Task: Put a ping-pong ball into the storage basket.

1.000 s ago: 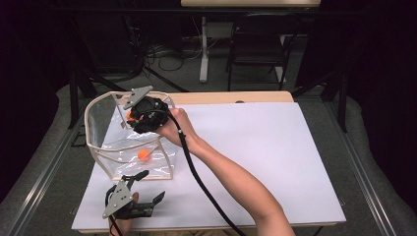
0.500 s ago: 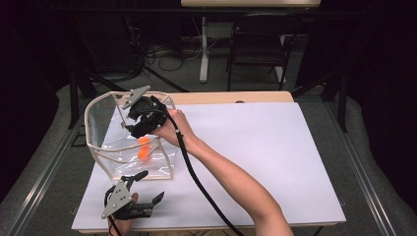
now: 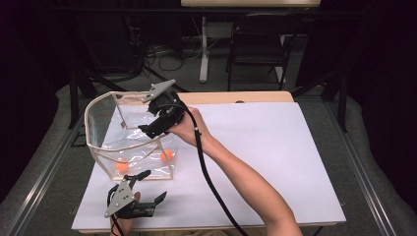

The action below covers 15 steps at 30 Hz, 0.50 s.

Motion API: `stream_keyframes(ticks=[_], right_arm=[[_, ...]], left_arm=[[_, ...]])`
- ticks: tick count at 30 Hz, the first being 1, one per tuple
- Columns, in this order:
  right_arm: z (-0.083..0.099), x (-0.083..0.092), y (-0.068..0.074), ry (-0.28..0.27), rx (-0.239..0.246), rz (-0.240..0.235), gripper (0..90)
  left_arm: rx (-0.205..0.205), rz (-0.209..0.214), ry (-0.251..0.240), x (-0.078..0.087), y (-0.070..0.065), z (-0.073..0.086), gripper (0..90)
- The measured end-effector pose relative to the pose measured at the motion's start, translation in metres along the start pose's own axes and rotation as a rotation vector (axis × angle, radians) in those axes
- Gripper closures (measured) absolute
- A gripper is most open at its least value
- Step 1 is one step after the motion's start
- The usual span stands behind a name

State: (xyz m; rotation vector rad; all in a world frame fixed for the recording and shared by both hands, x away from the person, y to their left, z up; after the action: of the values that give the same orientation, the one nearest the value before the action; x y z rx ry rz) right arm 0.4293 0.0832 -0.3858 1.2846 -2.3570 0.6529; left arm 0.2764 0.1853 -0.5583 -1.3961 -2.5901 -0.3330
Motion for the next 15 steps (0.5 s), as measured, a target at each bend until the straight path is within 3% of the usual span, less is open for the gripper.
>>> stream_keyframes(ticks=[15], right_arm=[[0.015,0.030,-0.012,-0.011,-0.016,0.022,3.4]], left_arm=[[0.001,-0.001,0.004,-0.001,-0.001,0.000,15.7]])
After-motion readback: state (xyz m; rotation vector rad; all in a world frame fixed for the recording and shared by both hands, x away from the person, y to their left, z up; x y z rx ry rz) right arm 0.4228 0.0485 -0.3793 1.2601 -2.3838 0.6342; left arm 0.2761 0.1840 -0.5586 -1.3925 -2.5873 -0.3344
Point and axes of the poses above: each handheld gripper's, and its own axes: x roughly backward along the jaws, z roughly out of its underside, y roughly to its left, the point moved 5 cm from there along -x, roughly forward along the jaws, and after that the axes turned 7 degrees about z, right-handed, at the moved point
